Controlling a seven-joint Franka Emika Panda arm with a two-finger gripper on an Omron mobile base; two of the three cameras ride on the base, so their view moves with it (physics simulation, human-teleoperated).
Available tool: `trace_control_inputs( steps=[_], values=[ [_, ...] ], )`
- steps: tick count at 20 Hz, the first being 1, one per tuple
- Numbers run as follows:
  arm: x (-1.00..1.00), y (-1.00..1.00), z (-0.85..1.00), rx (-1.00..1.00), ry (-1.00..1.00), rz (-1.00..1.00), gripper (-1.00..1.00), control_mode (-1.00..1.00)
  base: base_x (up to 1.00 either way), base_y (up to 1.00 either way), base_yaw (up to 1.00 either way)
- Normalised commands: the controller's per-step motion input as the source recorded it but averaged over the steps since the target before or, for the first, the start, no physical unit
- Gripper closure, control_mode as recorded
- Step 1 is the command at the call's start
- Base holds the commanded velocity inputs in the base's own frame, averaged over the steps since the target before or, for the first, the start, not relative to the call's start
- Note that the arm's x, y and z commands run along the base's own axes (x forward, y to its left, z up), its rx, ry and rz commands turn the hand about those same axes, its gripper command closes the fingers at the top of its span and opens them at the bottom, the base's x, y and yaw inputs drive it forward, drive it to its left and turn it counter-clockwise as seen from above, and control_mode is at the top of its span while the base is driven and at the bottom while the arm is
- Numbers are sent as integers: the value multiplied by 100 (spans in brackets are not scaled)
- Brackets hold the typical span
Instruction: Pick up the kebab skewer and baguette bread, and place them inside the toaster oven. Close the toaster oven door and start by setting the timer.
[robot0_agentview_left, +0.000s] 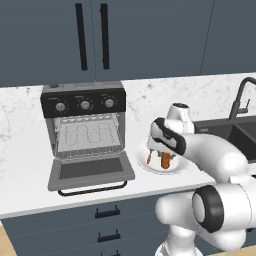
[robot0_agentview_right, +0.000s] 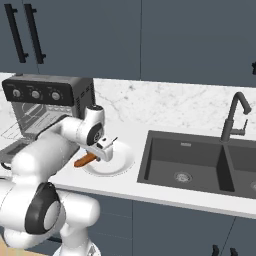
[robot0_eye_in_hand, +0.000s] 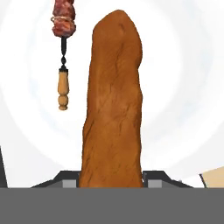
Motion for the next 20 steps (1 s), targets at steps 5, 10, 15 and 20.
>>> trace_control_inputs(
  steps=[5, 10, 15, 20],
  values=[
    [-1, 96, 99, 1, 0, -13, 100, -100, 0, 0, 0],
    [0, 100, 100, 0, 0, -8, 100, -100, 0, 0, 0],
    [0, 97, 51, 3, 1, -14, 100, -100, 0, 0, 0],
    [4, 88, 0, 7, -5, -22, 100, -100, 0, 0, 0]
  ],
)
